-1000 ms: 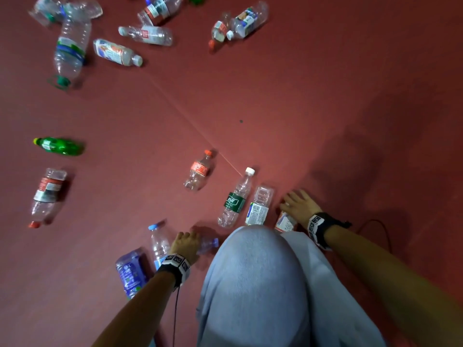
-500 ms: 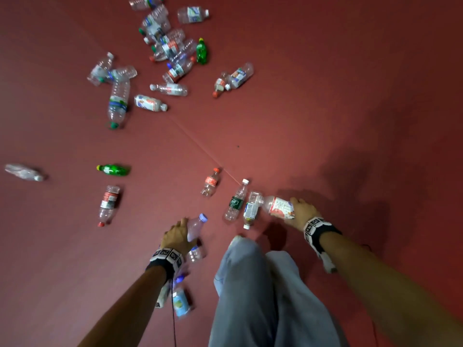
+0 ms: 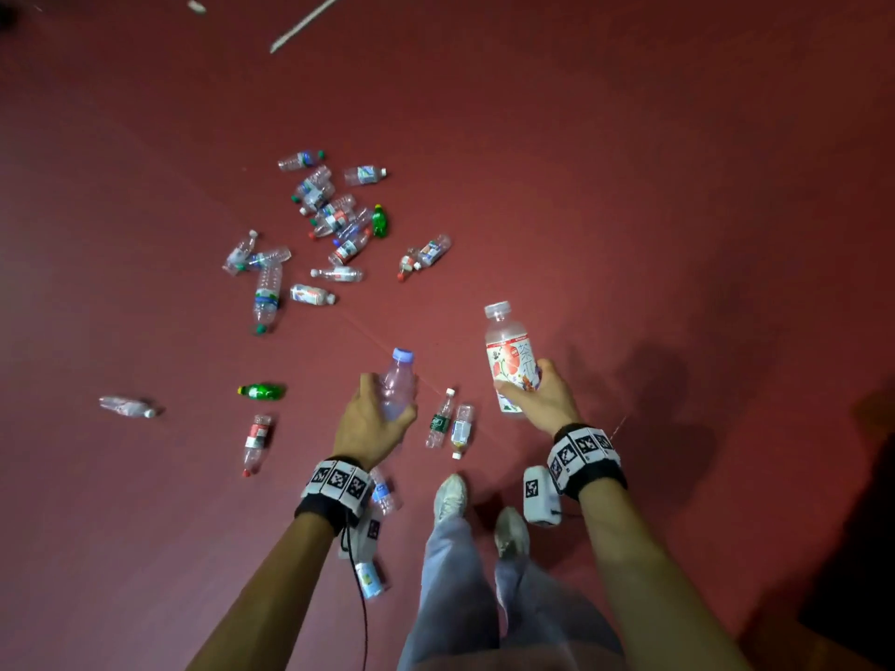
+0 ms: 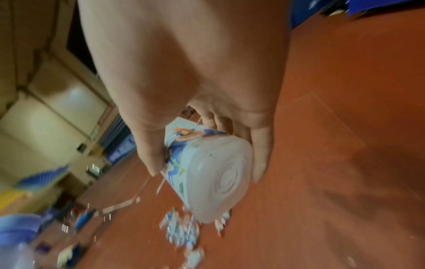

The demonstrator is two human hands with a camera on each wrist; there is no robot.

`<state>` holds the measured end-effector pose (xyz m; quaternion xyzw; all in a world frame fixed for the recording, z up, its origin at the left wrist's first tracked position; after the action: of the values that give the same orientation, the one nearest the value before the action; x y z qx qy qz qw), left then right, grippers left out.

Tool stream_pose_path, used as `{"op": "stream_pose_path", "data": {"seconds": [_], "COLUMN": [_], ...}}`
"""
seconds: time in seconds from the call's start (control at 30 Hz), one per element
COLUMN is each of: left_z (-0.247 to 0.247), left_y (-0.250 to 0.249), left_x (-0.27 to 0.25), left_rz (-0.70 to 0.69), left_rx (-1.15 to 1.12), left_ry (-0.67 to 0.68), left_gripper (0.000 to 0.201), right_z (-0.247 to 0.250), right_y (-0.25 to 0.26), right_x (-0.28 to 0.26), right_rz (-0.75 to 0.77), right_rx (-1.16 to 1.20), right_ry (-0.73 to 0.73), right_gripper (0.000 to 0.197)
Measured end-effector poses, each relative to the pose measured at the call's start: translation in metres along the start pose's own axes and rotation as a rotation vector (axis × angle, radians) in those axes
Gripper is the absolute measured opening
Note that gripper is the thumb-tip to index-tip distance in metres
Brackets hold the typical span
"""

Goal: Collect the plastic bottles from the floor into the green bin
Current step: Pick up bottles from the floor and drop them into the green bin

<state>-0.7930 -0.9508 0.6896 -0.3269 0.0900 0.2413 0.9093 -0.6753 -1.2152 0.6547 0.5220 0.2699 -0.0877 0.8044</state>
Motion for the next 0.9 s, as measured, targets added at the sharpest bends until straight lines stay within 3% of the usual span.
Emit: {"op": "stream_pose_path", "data": {"seconds": [0.2,0.47,0.67,0.9], "left_z": [0.026,0.026,-0.025,-0.117], "left_y": [-0.101,-0.212,-0.277,-0.333], "left_x": [-0.009,-0.009,-0.065,-0.217], "left_rz": [-0.196,-0.631,-0.896,-1.145], "left_rx": [-0.107,-0.064,-0.026,0.106], "left_ry": [0.093,0.318,0.528,0.889], "left_gripper": [0.052,0.043,0.043,0.060], "right_z": [0.059,0.137,0.159,0.177], "right_y": [0.025,0.045,-0.021,-0.127], "right_x": [-0.054,-0.151,-0.268,-0.435], "right_rz": [0.049,0.124,0.038,-0.098], "right_rx": [0.246,0.422,0.549,0.646], "right_ry": [-0.222,-0.595,-0.934,-1.327], "right_gripper": [0.055,0.060,0.051,0.057]}}
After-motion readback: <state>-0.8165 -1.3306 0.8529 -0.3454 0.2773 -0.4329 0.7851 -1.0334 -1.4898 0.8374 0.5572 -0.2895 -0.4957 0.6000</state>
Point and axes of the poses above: each hand's wrist, its own x-axis towards the middle knuckle, its own z-axis out of the back of the hand, y = z × x, the point moved 1 cm from there along x, towards the middle knuckle, and after that the axes turned 5 degrees about x, right-handed, at the moved point
